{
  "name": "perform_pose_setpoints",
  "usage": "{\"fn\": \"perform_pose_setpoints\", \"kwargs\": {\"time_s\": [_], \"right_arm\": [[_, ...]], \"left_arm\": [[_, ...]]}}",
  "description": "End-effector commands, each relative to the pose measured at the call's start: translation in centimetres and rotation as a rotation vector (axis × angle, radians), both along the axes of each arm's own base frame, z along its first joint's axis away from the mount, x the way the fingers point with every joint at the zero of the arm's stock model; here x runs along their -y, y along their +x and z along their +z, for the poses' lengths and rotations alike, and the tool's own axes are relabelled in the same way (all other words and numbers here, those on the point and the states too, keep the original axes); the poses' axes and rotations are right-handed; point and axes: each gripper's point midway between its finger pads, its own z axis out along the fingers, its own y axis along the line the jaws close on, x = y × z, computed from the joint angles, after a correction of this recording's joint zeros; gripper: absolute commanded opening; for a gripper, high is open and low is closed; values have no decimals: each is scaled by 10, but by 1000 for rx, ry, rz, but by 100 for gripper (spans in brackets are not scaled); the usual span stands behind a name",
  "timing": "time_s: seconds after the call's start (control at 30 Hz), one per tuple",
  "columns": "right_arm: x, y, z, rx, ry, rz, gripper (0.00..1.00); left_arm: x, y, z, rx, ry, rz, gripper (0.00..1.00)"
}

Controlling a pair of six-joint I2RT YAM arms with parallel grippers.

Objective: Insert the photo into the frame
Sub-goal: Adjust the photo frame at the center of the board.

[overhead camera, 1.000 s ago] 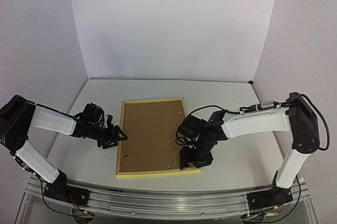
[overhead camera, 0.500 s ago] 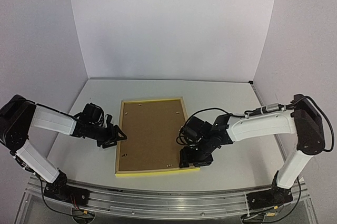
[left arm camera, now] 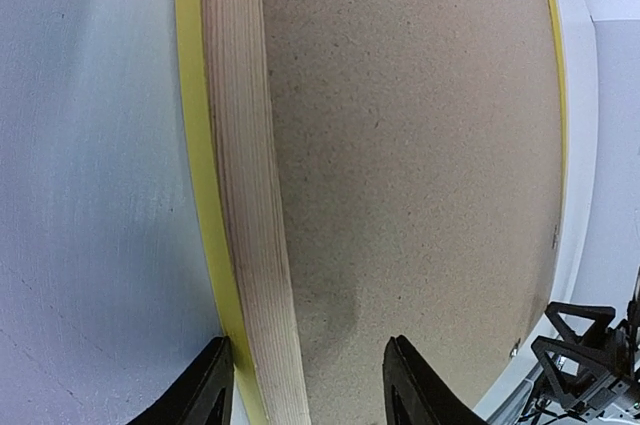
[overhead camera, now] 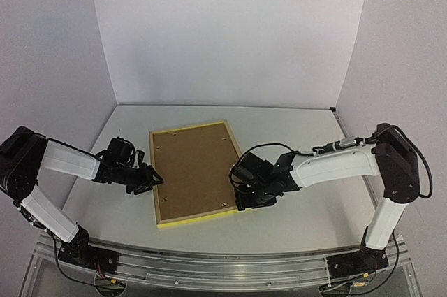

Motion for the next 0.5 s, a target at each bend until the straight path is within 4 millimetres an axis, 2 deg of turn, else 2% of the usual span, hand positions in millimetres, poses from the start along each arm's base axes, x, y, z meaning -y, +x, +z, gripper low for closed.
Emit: {"fn": "perform_pose_setpoints", "kwargs": {"time_s": [0.0, 0.13, 0.23, 0.3, 0.4, 0.47], "right_arm": [[-33, 20, -6, 53, 114, -4, 66], [-19, 28, 6, 41, 158, -102, 68], [-12, 26, 23, 24, 191, -117, 70], [-8, 17, 30, -15, 195, -104, 71], [6, -4, 26, -106, 174, -116, 71], [17, -13, 23, -141, 168, -143, 71]], "left_arm": [[12, -45, -14, -151, -62, -79, 50], [6, -55, -18, -168, -61, -62, 51], [0, -52, -13, -147, -34, -34, 61], [-2, -40, -4, -113, -4, -22, 66], [-4, -16, 16, -54, 55, 0, 80], [-5, 3, 32, -5, 107, 6, 93]]}}
